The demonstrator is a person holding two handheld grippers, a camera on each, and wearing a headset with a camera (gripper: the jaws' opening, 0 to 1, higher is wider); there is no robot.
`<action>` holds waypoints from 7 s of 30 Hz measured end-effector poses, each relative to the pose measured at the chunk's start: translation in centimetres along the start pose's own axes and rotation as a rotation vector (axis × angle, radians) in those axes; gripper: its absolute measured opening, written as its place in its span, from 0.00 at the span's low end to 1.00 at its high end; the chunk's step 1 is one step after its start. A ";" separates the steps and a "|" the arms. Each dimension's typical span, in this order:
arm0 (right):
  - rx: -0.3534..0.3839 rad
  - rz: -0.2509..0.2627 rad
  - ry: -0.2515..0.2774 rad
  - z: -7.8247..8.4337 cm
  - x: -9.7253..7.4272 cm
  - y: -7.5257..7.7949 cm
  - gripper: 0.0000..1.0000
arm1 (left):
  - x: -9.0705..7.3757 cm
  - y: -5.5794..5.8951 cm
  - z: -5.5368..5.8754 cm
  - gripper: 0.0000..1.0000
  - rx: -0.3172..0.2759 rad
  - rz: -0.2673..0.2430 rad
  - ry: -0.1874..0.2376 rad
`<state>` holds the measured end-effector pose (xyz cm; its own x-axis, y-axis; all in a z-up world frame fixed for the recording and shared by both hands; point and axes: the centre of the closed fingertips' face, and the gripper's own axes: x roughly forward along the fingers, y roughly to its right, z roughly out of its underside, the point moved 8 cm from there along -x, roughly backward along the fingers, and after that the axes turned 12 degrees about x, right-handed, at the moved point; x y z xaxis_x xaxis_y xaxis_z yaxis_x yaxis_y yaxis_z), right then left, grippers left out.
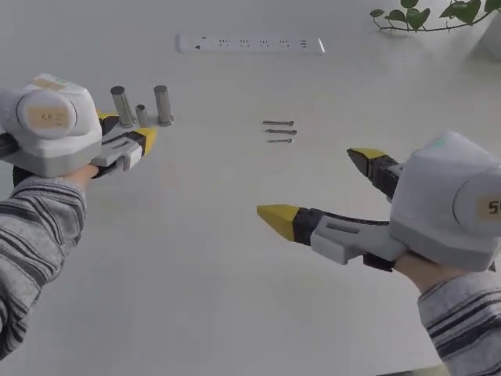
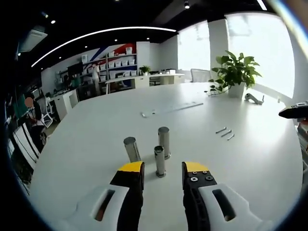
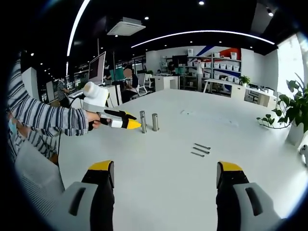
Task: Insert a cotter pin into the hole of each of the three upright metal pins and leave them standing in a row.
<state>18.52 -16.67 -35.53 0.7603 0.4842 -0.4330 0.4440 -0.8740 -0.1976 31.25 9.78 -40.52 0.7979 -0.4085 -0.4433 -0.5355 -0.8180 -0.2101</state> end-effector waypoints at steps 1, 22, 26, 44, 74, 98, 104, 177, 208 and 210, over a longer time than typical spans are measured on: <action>-0.001 -0.002 -0.003 0.1 0.1 0.0 0.86 | 0.2 0.0 0.0 0.27 0.006 -0.001 -0.001; 0.047 0.019 -0.046 1.3 0.8 0.6 0.85 | 2.9 -0.4 0.5 0.06 0.021 0.024 -0.053; 0.055 0.022 -0.053 1.5 0.8 0.6 0.85 | 2.9 -0.5 0.6 0.05 0.013 0.018 -0.048; 0.043 0.010 -0.073 1.4 0.5 0.4 0.83 | 0.9 1.9 0.4 0.05 0.065 0.083 -0.038; 0.061 0.009 -0.104 2.2 -0.4 0.3 0.80 | -0.4 10.0 -0.5 0.05 0.099 0.275 0.008; 0.103 0.023 -0.104 2.2 -0.5 1.2 0.77 | 0.3 10.3 0.3 0.06 0.135 0.308 0.008; 0.083 0.022 -0.123 2.0 -0.3 1.7 0.75 | 0.3 10.5 0.5 0.13 0.141 0.320 -0.004; -0.402 -0.192 -0.710 -2.3 15.4 8.9 0.14 | -8.3 8.0 0.0 0.76 -0.014 0.166 -0.077; -0.533 -0.193 -0.628 -3.1 14.7 8.5 0.00 | -8.9 8.0 -0.8 0.64 -0.040 0.194 -0.020; -0.576 -0.210 -0.605 -3.3 14.3 8.0 0.00 | -8.8 8.0 -1.2 0.63 -0.037 0.203 -0.017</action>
<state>34.49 -16.55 -40.43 0.3246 0.3845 -0.8641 0.8429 -0.5320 0.0799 20.29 6.39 -37.28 0.6695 -0.5599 -0.4882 -0.6741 -0.7340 -0.0826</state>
